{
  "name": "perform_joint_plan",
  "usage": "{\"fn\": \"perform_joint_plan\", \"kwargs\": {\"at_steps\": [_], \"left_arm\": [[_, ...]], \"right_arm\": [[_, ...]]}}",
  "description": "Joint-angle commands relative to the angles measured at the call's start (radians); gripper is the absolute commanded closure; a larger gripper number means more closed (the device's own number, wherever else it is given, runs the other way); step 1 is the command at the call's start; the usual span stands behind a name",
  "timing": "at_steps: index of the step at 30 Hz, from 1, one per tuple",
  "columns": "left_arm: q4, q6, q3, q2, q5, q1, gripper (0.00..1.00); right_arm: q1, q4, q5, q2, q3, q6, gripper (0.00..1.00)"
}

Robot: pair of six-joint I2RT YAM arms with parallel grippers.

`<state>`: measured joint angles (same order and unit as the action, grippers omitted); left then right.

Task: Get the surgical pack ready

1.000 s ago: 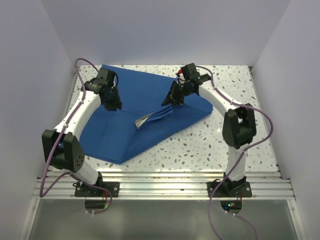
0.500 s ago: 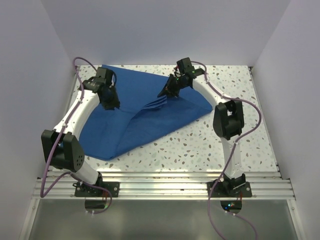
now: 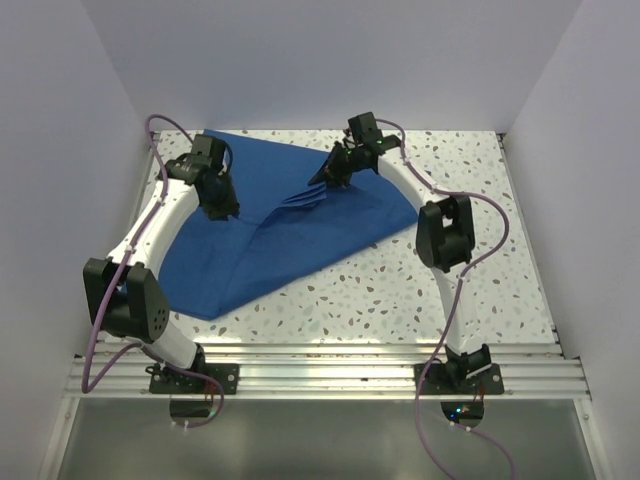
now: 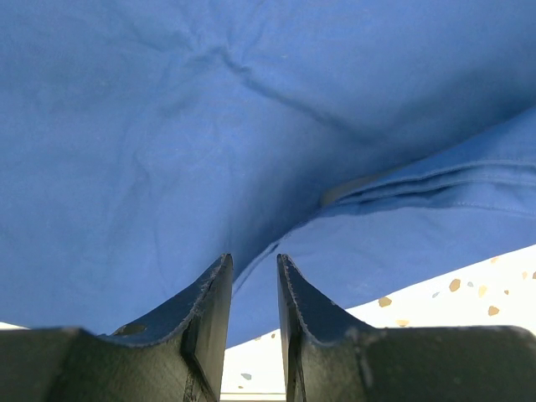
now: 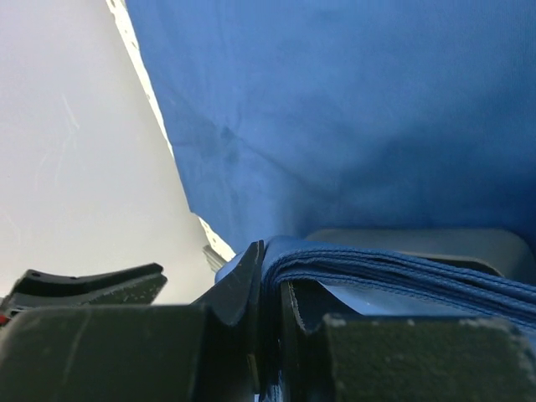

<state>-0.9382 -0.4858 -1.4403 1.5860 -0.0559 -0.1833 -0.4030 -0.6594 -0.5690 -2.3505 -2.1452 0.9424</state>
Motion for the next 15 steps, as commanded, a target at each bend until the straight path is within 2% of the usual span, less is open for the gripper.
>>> {"fn": "perform_joint_plan", "kwargs": {"at_steps": [1,6,15], "left_arm": [[-0.01,0.016,-0.032,0.003,0.013,0.01,0.68],[-0.005,0.015,-0.031,0.003,0.016,0.01,0.68],[-0.01,0.016,-0.028,-0.001,0.008,0.013,0.68]], "right_arm": [[0.001,0.098,-0.032,-0.024,-0.093,0.038,1.0],[-0.017,0.115,-0.048,-0.081,-0.169,0.05,1.0],[-0.028,0.184,-0.045,-0.136,-0.197,0.101,1.0]]}}
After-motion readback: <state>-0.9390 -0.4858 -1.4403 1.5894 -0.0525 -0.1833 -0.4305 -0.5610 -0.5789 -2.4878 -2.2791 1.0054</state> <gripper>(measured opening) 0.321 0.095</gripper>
